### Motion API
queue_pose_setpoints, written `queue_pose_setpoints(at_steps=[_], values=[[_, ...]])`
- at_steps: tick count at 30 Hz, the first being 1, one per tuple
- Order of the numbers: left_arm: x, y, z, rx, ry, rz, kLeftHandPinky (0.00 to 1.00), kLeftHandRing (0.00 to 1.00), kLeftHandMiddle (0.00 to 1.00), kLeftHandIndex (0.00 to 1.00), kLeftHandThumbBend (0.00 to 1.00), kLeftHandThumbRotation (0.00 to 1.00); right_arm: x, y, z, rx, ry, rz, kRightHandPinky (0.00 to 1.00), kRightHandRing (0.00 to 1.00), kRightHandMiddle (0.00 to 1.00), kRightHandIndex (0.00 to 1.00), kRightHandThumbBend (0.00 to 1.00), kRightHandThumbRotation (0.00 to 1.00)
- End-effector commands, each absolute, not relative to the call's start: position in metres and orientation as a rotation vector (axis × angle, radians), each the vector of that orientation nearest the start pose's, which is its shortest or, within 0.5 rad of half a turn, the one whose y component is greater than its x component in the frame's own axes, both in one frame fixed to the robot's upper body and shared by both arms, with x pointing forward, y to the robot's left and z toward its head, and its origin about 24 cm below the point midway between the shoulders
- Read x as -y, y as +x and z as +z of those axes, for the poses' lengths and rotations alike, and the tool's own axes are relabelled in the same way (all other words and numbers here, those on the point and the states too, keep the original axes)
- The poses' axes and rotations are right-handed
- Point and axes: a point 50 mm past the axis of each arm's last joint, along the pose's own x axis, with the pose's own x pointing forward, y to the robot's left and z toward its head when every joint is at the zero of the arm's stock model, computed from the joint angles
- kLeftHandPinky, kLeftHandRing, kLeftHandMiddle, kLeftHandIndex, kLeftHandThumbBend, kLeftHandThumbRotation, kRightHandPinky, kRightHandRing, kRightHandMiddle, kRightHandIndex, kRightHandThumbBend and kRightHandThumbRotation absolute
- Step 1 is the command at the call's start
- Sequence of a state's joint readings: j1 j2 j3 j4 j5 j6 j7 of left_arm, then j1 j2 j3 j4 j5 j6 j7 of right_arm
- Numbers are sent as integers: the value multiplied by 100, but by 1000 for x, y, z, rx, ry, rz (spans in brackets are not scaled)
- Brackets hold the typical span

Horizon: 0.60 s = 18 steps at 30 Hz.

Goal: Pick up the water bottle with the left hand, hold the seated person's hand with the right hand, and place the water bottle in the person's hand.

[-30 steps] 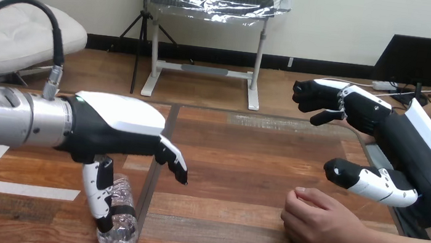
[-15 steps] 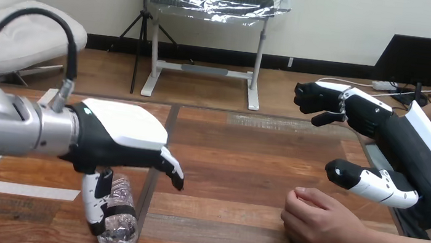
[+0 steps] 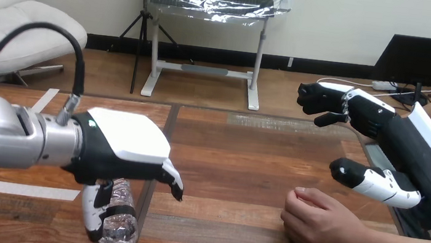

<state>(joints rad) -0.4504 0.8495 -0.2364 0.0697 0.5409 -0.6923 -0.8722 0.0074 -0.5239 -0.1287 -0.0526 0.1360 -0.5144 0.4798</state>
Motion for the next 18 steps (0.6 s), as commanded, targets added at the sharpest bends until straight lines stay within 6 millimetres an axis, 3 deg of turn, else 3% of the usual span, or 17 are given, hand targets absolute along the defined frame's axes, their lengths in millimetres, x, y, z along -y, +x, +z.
queue_pose_setpoints(at_steps=[1,18], values=[[-185,275,144,271,1762,-1187,78,83,85,82,100,6,229,240,145,560,-558,433,71,78,79,80,91,84],[-185,272,139,256,1740,-1229,80,85,87,83,100,8,230,241,143,535,-547,433,74,79,80,81,89,84]])
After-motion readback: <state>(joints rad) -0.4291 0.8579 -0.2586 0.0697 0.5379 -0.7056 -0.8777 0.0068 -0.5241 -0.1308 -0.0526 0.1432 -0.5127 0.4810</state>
